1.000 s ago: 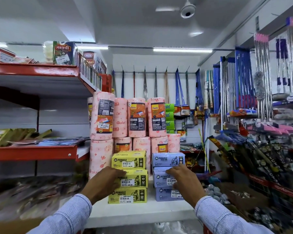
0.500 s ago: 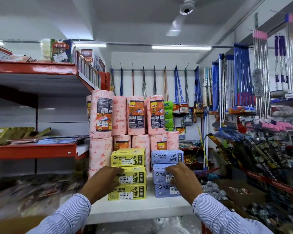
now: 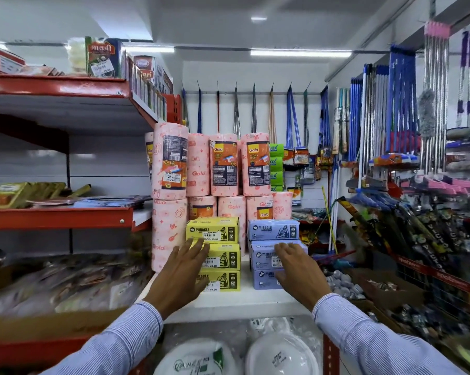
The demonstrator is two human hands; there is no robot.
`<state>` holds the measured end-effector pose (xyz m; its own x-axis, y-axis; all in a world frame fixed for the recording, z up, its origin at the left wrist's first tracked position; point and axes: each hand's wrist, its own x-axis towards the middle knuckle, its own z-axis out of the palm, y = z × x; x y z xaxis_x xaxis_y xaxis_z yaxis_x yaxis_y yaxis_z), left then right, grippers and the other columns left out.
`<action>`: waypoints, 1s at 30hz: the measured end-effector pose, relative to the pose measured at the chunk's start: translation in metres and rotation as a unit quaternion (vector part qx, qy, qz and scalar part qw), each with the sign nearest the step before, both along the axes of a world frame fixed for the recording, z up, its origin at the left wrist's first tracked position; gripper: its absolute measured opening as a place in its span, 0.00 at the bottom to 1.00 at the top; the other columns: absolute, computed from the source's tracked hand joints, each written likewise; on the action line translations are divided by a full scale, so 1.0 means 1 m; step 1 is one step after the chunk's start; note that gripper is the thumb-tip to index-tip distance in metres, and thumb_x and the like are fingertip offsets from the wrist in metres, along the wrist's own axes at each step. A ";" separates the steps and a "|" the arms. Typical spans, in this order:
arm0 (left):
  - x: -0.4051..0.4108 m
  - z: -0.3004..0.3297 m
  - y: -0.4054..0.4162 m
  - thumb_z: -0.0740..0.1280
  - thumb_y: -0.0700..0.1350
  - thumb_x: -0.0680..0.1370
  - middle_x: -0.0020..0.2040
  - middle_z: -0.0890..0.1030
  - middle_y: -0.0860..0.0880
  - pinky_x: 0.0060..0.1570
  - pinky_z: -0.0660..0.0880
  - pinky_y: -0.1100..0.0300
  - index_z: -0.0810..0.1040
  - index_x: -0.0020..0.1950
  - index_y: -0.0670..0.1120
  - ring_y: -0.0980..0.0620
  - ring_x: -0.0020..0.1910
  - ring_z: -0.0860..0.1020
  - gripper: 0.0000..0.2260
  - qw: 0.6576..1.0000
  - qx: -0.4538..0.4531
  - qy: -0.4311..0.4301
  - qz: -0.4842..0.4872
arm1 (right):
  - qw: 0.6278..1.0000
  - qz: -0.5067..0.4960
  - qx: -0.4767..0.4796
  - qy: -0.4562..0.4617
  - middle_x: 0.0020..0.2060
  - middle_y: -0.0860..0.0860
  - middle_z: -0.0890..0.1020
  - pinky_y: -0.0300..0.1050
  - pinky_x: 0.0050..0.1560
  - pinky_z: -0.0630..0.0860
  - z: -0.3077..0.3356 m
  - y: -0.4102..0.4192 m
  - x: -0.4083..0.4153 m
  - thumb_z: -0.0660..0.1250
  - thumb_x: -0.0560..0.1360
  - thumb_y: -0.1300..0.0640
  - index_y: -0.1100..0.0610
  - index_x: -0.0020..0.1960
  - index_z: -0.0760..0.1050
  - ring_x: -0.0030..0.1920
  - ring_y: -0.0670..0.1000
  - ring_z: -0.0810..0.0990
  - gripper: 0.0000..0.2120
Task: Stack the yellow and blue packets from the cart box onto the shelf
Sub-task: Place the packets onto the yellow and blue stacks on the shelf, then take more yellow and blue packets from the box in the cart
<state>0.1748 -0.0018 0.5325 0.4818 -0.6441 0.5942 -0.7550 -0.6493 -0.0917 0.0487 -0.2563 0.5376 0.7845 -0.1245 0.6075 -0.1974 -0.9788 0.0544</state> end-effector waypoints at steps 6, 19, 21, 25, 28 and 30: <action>-0.066 -0.047 -0.006 0.66 0.58 0.73 0.78 0.61 0.43 0.71 0.65 0.45 0.59 0.76 0.50 0.41 0.75 0.61 0.34 0.994 -0.048 -0.053 -0.077 | 1.000 -0.023 -0.003 0.002 0.77 0.57 0.59 0.58 0.75 0.57 -0.050 0.023 -0.046 0.65 0.74 0.43 0.57 0.77 0.51 0.76 0.60 0.55 0.40; -0.167 -0.291 0.000 0.69 0.55 0.71 0.70 0.71 0.43 0.57 0.76 0.47 0.69 0.69 0.49 0.41 0.66 0.72 0.27 0.961 0.115 0.216 -0.126 | 0.948 -0.032 0.179 0.263 0.74 0.56 0.65 0.54 0.67 0.68 -0.289 0.057 -0.164 0.65 0.73 0.47 0.55 0.73 0.61 0.70 0.59 0.64 0.31; -0.180 -0.341 0.003 0.69 0.54 0.70 0.68 0.72 0.42 0.58 0.77 0.45 0.70 0.67 0.49 0.39 0.64 0.73 0.27 0.942 0.154 0.274 -0.122 | 0.922 -0.044 0.203 0.326 0.70 0.56 0.69 0.55 0.66 0.69 -0.333 0.058 -0.174 0.64 0.72 0.46 0.55 0.71 0.62 0.66 0.59 0.67 0.30; -0.196 -0.446 0.010 0.67 0.54 0.73 0.72 0.68 0.40 0.68 0.68 0.42 0.69 0.71 0.47 0.37 0.71 0.66 0.27 0.893 0.224 0.381 -0.086 | 0.867 -0.054 0.238 0.435 0.65 0.57 0.73 0.57 0.64 0.71 -0.425 0.062 -0.183 0.64 0.72 0.47 0.55 0.70 0.62 0.64 0.60 0.71 0.29; -0.201 -0.521 0.012 0.68 0.50 0.75 0.75 0.65 0.42 0.72 0.63 0.42 0.65 0.74 0.48 0.39 0.75 0.62 0.29 0.854 0.258 0.448 -0.049 | 0.821 -0.043 0.270 0.501 0.66 0.59 0.72 0.54 0.61 0.74 -0.493 0.068 -0.185 0.65 0.74 0.51 0.58 0.70 0.63 0.64 0.60 0.72 0.28; -0.200 -0.563 0.011 0.68 0.47 0.75 0.78 0.61 0.43 0.73 0.62 0.44 0.61 0.76 0.49 0.42 0.76 0.60 0.31 0.826 0.291 0.483 -0.028 | 0.797 -0.030 0.274 0.537 0.66 0.58 0.74 0.53 0.63 0.72 -0.536 0.073 -0.185 0.65 0.74 0.52 0.58 0.70 0.65 0.65 0.60 0.71 0.26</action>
<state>-0.0251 0.0093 -0.0307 0.5103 -0.7220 -0.4672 -0.6851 -0.6697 0.2866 -0.1363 -0.1830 0.0020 0.7989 -0.1965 -0.5685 -0.3720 -0.9041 -0.2102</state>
